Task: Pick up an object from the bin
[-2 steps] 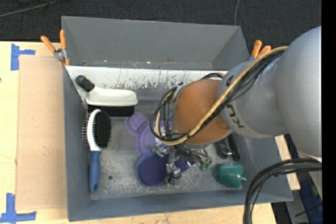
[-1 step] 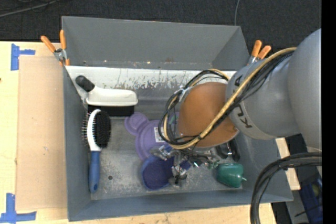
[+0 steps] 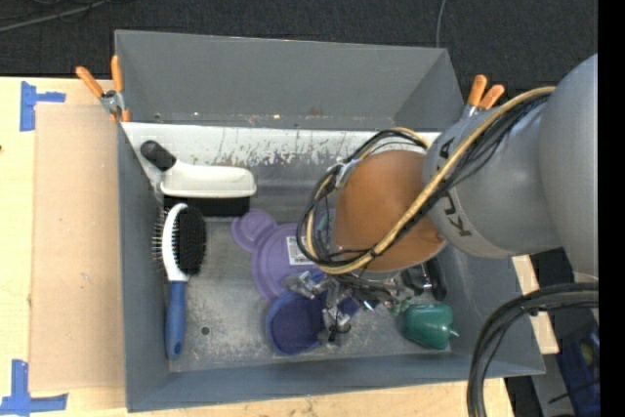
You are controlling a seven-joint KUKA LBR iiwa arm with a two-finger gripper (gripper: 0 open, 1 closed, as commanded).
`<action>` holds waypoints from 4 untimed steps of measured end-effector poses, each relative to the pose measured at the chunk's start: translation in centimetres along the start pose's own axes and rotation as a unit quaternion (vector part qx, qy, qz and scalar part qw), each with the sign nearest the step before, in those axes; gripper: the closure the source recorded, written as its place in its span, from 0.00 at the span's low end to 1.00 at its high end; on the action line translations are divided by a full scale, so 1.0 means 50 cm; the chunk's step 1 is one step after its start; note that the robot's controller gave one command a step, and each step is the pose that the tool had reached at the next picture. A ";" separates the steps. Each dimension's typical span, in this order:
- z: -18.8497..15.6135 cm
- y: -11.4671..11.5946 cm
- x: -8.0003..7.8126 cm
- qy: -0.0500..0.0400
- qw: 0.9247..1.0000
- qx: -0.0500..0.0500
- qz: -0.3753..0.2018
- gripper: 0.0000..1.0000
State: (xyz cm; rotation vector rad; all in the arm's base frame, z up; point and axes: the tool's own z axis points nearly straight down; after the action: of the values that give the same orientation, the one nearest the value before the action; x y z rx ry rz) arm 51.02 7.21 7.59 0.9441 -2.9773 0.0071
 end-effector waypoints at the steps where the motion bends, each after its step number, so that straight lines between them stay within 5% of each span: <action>1: 0.002 0.003 -0.006 0.000 0.997 0.002 0.074 1.00; 2: 0.003 0.005 -0.016 -0.001 1.000 0.001 -0.016 1.00; 4: 0.005 0.003 -0.039 0.005 1.000 0.000 -0.028 1.00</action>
Offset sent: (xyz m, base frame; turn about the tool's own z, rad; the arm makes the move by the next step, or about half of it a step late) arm 0.0122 0.0107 -0.0059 0.0966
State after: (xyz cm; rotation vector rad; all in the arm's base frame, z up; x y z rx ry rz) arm 52.52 8.44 7.31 1.0253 -2.9398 0.0105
